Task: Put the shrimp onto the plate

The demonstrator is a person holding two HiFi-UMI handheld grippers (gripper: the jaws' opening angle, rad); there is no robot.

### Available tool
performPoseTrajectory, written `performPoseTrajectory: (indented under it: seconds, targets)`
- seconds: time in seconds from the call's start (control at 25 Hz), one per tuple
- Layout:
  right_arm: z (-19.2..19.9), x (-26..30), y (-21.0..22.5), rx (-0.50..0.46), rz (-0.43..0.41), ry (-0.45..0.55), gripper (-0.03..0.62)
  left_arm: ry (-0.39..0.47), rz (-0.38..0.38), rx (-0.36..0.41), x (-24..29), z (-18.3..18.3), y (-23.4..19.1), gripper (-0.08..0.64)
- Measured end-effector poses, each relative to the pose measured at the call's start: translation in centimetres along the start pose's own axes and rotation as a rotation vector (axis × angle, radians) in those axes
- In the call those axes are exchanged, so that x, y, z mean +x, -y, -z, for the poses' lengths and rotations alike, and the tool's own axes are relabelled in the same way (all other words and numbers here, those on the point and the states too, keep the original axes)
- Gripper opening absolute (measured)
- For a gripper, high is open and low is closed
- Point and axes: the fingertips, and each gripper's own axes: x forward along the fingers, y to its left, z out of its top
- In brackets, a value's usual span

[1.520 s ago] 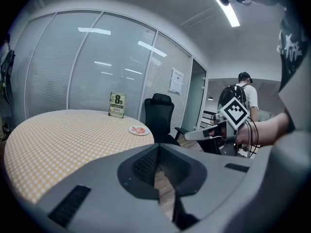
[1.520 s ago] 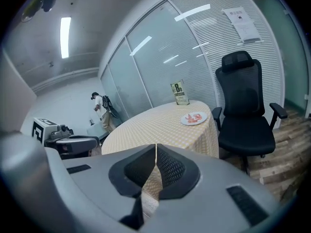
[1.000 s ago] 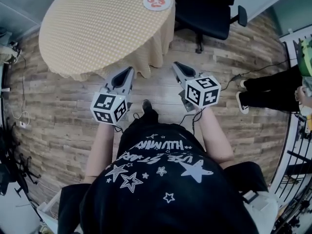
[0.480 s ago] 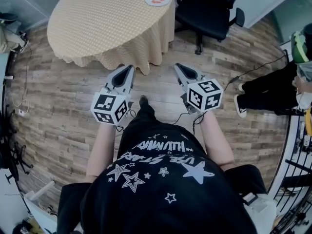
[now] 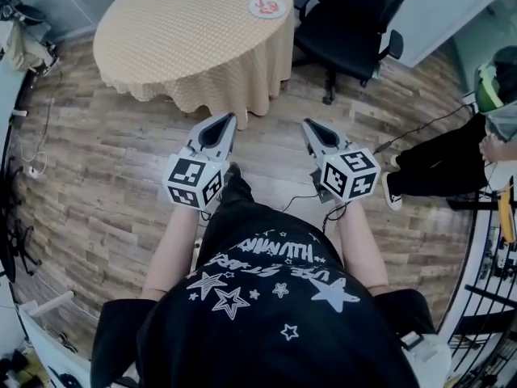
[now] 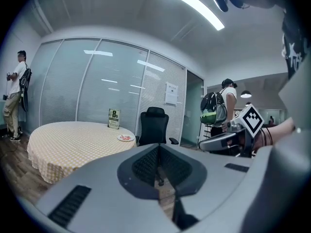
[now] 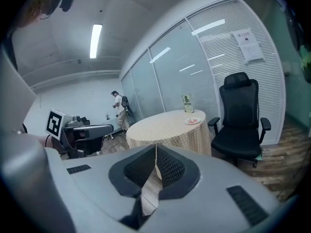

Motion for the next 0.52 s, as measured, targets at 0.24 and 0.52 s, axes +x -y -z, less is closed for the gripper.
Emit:
performPoseTrajectory:
  seconds: [0.24, 0.52]
  targets:
    - [1.5, -3.2, 0.4, 0.023, 0.019, 0.014, 0.032, -0.011, 0.023, 0.000, -0.5, 1.2, 3.5, 0.009]
    - [2.7, -6.2, 1.0, 0.046, 0.032, 0.028, 0.032, -0.017, 0.042, 0.009, -0.6, 1.7, 6.9, 0.009]
